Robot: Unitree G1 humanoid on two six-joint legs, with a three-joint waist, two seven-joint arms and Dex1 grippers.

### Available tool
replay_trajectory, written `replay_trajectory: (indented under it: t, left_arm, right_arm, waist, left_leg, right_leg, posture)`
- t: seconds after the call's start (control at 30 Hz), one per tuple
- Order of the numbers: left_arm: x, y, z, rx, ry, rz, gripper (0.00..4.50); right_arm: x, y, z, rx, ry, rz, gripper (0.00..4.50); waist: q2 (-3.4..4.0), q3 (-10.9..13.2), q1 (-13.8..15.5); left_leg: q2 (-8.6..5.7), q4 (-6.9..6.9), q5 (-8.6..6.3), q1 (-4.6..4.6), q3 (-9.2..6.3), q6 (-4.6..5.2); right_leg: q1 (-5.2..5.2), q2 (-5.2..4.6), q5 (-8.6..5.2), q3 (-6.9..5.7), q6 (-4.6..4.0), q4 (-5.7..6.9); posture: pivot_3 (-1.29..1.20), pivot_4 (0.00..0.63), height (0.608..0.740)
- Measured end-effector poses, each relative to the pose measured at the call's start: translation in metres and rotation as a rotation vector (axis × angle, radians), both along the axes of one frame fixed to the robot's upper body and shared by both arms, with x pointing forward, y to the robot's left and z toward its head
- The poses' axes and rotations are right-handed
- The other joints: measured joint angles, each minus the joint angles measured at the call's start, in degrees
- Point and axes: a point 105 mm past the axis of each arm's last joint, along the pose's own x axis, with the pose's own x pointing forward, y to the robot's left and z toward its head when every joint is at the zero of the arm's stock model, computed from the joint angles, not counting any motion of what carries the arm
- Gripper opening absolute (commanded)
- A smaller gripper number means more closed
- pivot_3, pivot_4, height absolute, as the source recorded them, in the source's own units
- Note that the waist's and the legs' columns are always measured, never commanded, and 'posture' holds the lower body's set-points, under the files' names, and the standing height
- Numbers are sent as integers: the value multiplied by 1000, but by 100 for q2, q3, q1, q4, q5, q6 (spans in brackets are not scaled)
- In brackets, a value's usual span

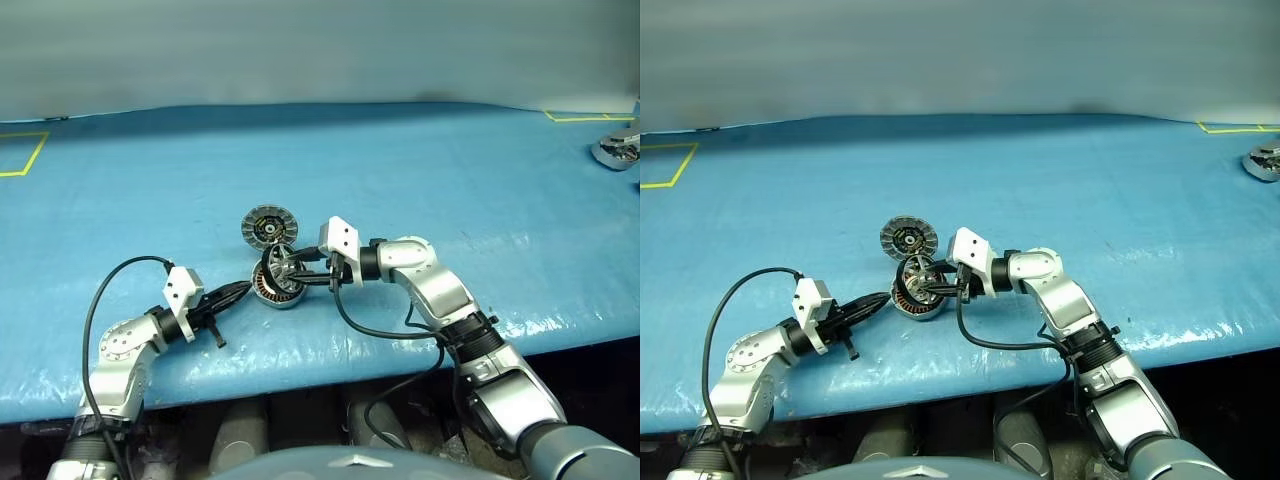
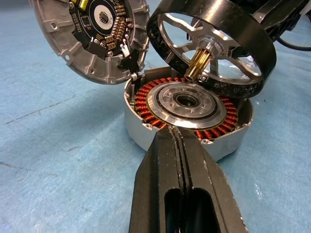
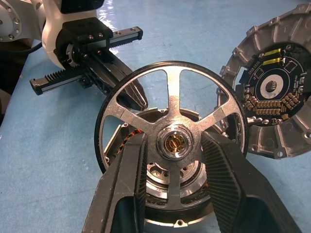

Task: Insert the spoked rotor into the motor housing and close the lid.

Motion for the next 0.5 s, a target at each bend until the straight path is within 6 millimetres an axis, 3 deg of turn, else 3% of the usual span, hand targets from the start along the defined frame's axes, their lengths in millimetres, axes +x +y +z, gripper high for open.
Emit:
replay_trajectory:
  t: [0.13,0.5]
  left_arm:
    - [-1,3,-3,4,9,23,0]
    - [-2,4,-4,6,11,28,0]
  right_arm:
    - [-2,-1,-4,-25,3,8,2595]
    - [-2,-1,-7,-30,-23,-3,2595]
  waist:
    - [0,0,9]
    - [0,0,-7]
  left_leg:
    - [0,0,0,-2,-1,0]
    - [0,0,0,-2,-1,0]
  right_leg:
    - [0,0,0,-1,0,0]
    - [-2,0,1,-1,1,2]
  posture:
    - [0,150,740]
    - [0,150,740]
